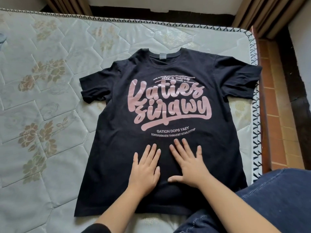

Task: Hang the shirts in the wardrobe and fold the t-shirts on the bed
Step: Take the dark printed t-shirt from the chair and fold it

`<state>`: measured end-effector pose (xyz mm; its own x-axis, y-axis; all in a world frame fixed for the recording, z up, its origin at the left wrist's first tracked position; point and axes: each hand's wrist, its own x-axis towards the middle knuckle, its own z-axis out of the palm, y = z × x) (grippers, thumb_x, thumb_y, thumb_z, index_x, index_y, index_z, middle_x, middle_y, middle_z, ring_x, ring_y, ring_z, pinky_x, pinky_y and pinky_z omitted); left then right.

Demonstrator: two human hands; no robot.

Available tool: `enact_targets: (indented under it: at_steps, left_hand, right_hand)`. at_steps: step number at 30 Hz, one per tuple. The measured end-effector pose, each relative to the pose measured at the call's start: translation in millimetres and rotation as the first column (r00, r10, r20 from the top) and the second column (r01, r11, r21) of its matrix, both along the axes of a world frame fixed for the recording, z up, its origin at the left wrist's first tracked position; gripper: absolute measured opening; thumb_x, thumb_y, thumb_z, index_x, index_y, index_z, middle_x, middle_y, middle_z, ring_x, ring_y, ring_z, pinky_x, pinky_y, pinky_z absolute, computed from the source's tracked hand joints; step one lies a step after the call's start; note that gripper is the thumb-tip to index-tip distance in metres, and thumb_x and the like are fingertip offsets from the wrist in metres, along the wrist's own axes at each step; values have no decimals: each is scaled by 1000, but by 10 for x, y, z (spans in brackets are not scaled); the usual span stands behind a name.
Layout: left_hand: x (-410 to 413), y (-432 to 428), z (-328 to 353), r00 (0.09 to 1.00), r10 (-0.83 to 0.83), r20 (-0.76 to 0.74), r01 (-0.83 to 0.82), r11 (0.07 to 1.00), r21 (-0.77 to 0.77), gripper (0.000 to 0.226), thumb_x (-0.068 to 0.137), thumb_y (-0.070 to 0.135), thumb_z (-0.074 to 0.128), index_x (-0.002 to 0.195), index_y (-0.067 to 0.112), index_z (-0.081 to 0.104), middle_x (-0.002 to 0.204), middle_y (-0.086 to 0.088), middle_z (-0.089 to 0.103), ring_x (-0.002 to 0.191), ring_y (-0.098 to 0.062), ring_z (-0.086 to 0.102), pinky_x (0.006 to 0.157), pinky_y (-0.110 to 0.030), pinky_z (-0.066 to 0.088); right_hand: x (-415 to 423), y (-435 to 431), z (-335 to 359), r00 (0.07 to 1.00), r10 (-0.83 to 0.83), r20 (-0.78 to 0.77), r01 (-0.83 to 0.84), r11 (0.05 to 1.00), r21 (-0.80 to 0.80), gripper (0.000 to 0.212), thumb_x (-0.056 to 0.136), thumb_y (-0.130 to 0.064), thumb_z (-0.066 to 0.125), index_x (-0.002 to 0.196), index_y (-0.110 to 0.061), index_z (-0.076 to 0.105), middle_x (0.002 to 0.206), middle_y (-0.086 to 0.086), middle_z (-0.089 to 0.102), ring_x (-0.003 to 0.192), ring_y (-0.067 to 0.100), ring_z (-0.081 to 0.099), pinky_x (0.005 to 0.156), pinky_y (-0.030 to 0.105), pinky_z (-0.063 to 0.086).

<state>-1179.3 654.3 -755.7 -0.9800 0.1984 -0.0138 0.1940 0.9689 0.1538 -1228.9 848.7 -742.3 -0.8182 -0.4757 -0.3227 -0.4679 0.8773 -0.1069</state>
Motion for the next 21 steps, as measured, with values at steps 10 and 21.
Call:
enact_targets:
  at_steps: [10,21]
  left_hand:
    - [364,-445,88,978,188,93,-182,981,-74,59,86,45,35,141,24,34,151,-2,30,146,-12,-4,88,-67,38]
    - [3,142,69,995,3,98,4,997,-75,64,91,47,29,148,20,22,159,4,-6,146,-14,-4,88,-63,42]
  right_hand:
    - [-55,569,488,917,-229,327,188,970,152,139,43,-99,30,128,-15,-41,133,-5,-51,125,19,-44,107,66,-4]
    - [163,-142,330,985,-103,136,107,994,-23,115,65,-71,65,145,-21,-1,153,-2,-13,138,21,-26,97,76,22]
